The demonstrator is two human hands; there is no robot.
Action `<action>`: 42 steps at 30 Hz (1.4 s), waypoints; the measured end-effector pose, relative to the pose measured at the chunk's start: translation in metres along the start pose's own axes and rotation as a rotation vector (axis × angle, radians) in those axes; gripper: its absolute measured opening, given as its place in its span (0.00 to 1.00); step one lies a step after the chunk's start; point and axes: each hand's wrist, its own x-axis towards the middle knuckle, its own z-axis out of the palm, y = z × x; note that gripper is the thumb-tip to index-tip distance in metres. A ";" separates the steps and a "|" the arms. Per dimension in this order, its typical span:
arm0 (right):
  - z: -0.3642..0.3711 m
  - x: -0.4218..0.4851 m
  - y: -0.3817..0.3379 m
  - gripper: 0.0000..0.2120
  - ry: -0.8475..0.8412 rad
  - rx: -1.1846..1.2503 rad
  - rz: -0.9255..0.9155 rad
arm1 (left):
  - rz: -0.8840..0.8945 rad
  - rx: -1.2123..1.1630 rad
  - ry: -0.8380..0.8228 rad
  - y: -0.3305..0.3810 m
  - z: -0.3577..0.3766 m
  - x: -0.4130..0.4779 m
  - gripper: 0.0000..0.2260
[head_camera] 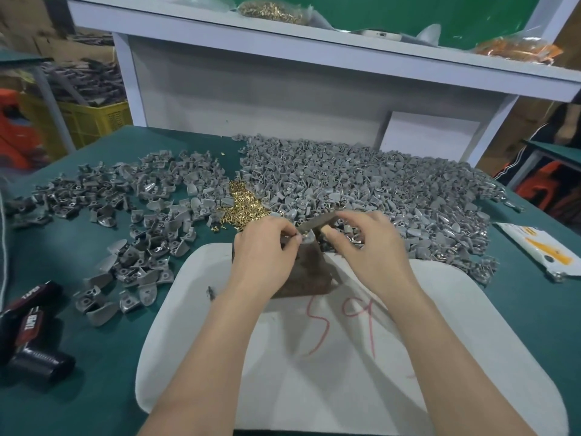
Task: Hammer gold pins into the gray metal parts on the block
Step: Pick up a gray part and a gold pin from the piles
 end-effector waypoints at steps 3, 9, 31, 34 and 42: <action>0.007 0.004 -0.027 0.07 -0.242 0.215 -0.057 | 0.085 -0.050 0.007 -0.001 0.001 0.001 0.03; -0.011 0.061 -0.030 0.23 0.119 0.250 0.223 | -0.103 -0.385 0.395 -0.003 -0.011 0.006 0.09; 0.129 0.070 -0.144 0.26 -0.722 -0.353 -0.140 | -0.534 -1.068 0.881 -0.039 -0.036 0.019 0.08; 0.136 0.065 -0.144 0.10 -0.652 -0.327 -0.159 | -0.548 -1.063 0.848 -0.037 -0.032 0.019 0.08; 0.110 0.074 -0.127 0.10 -0.365 0.025 -0.102 | -0.442 -0.936 0.752 -0.032 -0.027 0.019 0.11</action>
